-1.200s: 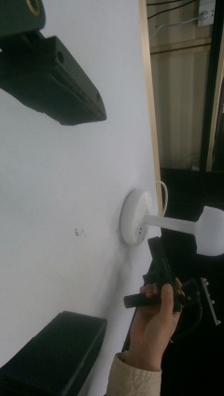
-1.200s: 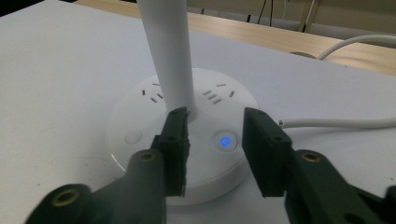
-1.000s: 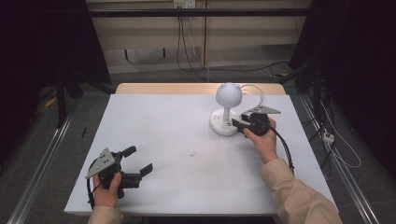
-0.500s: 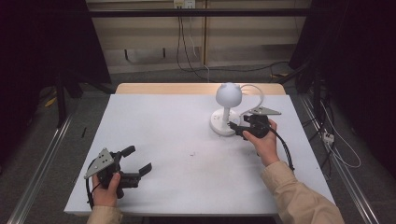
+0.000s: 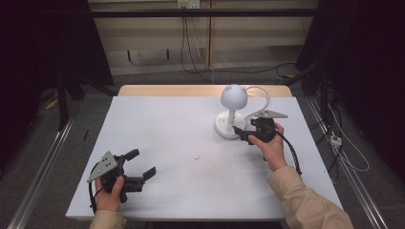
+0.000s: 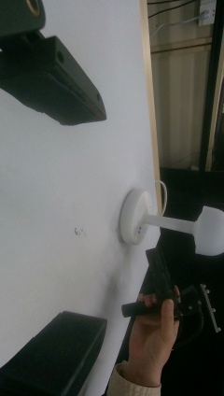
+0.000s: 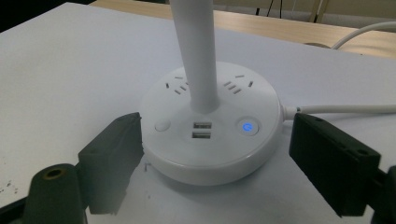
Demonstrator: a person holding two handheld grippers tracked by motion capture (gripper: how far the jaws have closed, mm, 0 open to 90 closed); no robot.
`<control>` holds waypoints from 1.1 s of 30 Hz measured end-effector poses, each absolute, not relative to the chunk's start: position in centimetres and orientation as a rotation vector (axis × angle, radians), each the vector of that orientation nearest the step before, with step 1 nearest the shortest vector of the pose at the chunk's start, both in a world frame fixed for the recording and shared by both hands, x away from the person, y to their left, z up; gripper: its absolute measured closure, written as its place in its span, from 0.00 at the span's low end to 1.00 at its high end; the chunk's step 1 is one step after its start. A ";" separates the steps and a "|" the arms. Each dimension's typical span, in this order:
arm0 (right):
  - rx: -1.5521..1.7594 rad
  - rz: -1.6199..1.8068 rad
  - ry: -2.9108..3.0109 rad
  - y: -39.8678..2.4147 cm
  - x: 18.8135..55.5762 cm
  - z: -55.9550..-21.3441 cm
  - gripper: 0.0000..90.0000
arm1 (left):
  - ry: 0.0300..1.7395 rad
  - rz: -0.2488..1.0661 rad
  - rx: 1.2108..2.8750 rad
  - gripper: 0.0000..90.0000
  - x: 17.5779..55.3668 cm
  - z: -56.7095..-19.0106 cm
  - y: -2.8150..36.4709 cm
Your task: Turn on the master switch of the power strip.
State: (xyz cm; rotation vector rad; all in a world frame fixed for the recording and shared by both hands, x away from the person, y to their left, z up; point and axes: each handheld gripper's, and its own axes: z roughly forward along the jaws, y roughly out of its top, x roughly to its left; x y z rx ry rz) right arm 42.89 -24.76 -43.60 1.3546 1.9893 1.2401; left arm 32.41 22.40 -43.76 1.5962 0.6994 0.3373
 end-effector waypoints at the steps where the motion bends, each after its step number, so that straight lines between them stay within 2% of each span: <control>1: 1.355 1.242 1.990 -24.8 42.8 -43.6 0.19 | 0.699 0.338 1.597 0.03 32.4 -43.7 22.4; 33: 1.305 1.237 2.009 -24.9 41.1 -43.4 0.18 | 0.700 0.343 1.592 0.03 32.3 -43.8 22.6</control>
